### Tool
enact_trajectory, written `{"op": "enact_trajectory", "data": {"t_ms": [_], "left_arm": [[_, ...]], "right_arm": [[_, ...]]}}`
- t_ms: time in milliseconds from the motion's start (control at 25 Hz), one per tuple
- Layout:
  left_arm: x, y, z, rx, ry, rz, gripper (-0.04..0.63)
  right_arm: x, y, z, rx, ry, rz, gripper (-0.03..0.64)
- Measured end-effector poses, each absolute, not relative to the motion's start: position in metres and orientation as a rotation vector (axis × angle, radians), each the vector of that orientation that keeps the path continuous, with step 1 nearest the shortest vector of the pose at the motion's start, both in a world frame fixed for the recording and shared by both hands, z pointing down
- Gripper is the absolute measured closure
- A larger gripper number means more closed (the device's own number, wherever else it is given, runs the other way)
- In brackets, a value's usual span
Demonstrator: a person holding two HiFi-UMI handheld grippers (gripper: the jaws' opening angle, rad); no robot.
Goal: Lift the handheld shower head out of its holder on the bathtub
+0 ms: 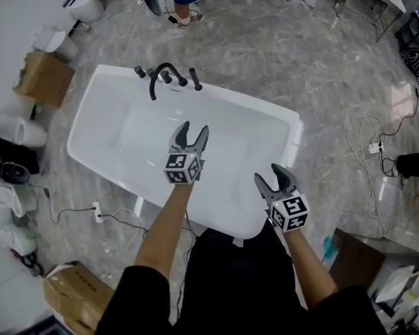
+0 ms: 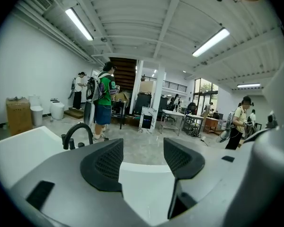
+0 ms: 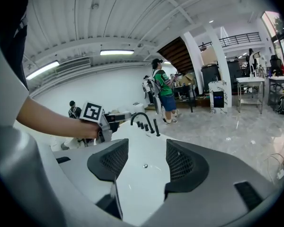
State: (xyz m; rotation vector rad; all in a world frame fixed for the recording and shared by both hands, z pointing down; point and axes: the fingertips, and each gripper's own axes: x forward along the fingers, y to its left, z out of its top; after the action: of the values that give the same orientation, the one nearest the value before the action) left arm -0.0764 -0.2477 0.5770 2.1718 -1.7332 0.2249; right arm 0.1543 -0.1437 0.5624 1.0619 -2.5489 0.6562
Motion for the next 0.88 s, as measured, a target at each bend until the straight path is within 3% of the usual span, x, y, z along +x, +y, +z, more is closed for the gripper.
{"op": "enact_trajectory", "data": {"t_ms": [480,880], "left_arm": [[-0.126,-0.304,0.628,2.095,-1.745,0.125,0.344],[-0.158,-0.36,0.67,2.101,-1.758,0.186,0.339]], "right_arm": [[0.088,-0.155,0.59,1.006,-2.534,0.684,0.397],[0.077,-0.148,0.636,1.022,-2.461,0.772,0.397]]}}
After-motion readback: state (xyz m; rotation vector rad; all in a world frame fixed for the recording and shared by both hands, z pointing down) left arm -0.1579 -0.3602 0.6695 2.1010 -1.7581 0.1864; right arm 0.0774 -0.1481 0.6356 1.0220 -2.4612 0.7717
